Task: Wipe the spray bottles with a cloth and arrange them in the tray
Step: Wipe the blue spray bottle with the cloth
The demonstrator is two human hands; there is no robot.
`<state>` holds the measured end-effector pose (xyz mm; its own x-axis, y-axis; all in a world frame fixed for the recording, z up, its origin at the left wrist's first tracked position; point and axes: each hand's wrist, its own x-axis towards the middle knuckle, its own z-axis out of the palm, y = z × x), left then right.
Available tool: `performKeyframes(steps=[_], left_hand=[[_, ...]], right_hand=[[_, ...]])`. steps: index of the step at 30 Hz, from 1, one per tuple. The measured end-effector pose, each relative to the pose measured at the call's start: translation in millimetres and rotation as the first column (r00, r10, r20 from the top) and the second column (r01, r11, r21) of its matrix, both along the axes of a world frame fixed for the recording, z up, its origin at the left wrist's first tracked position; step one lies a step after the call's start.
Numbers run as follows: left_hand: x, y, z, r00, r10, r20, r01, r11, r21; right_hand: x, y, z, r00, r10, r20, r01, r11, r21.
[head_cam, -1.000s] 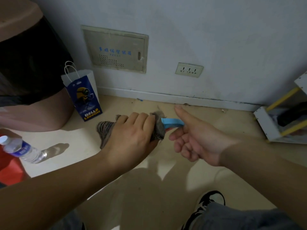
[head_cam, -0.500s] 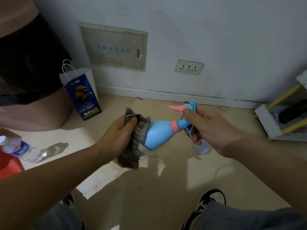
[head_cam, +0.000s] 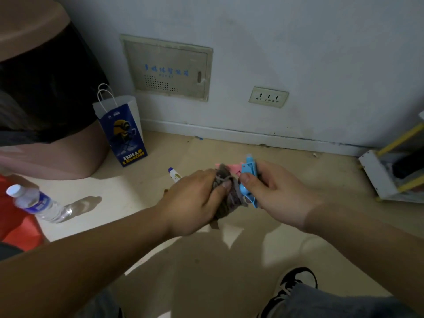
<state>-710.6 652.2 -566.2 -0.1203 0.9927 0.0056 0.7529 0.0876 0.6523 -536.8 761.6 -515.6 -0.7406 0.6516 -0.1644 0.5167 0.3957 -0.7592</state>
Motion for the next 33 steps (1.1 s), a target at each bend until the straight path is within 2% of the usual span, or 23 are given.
performKeyframes(steps=[2,4,7,9,10,12,13,15,19,23,25,29,31,33], left_hand=[[-9.6,5.2,-10.7,0.98,0.154,0.125,-0.138,0.983,-0.123],[-2.1,5.5,-15.1,0.965,0.218,0.144,-0.199,0.97,-0.138],[19.9,-4.3,-6.8,0.978,0.166,0.126,-0.156,0.984,-0.085],[19.4,-9.6,-3.8,0.964,0.129,0.231,-0.111,0.99,-0.09],[14.1,-11.2,-3.5,0.933,0.14,0.332,-0.106,0.987,-0.12],[0.3,-8.5,-4.7,0.811,0.23,0.538,-0.144,0.97,-0.198],[-4.3,-5.7,-4.3,0.766,0.289,0.575,-0.18,0.954,-0.24],[-7.1,-1.6,-3.8,0.744,0.336,0.578,-0.213,0.939,-0.272],[11.0,-0.2,2.9,0.807,0.263,0.529,-0.059,0.927,-0.37],[18.3,-0.3,10.4,0.842,0.176,0.51,0.005,0.943,-0.334],[3.2,-0.8,1.2,0.805,0.204,0.557,0.024,0.927,-0.374],[-2.1,-4.1,-12.1,0.713,0.398,0.577,-0.027,0.838,-0.545],[6.4,-3.0,-10.3,0.667,0.406,0.625,-0.044,0.859,-0.51],[18.1,0.0,1.5,0.656,0.345,0.672,-0.031,0.901,-0.433]], right_hand=[[0.8,-0.1,0.2,1.0,-0.002,0.023,0.001,1.0,0.029],[0.5,-1.3,-0.1,0.999,0.014,0.035,-0.016,0.999,0.045],[0.8,-0.7,0.6,1.0,0.008,0.027,-0.009,0.999,0.046],[-0.3,-1.2,2.4,1.0,-0.002,0.024,0.001,0.999,0.052],[-0.7,-2.0,3.1,1.0,-0.004,0.016,0.003,0.999,0.05],[-0.4,-0.5,3.9,1.0,-0.016,-0.013,0.016,0.999,0.032],[-0.1,1.1,3.6,1.0,-0.018,-0.026,0.018,0.999,0.026],[0.0,2.6,4.8,0.999,-0.001,-0.047,0.003,0.999,0.032],[0.2,3.0,2.6,0.997,0.062,-0.04,-0.057,0.993,0.1],[-0.8,1.3,0.9,0.994,0.085,-0.066,-0.078,0.992,0.099],[-0.6,1.0,3.6,0.993,0.094,-0.076,-0.086,0.991,0.108],[2.2,8.5,6.7,0.992,0.105,-0.067,-0.096,0.987,0.129],[2.5,10.2,4.9,0.991,0.114,-0.072,-0.104,0.986,0.133],[2.1,9.8,0.4,0.988,0.135,-0.068,-0.125,0.982,0.139]])
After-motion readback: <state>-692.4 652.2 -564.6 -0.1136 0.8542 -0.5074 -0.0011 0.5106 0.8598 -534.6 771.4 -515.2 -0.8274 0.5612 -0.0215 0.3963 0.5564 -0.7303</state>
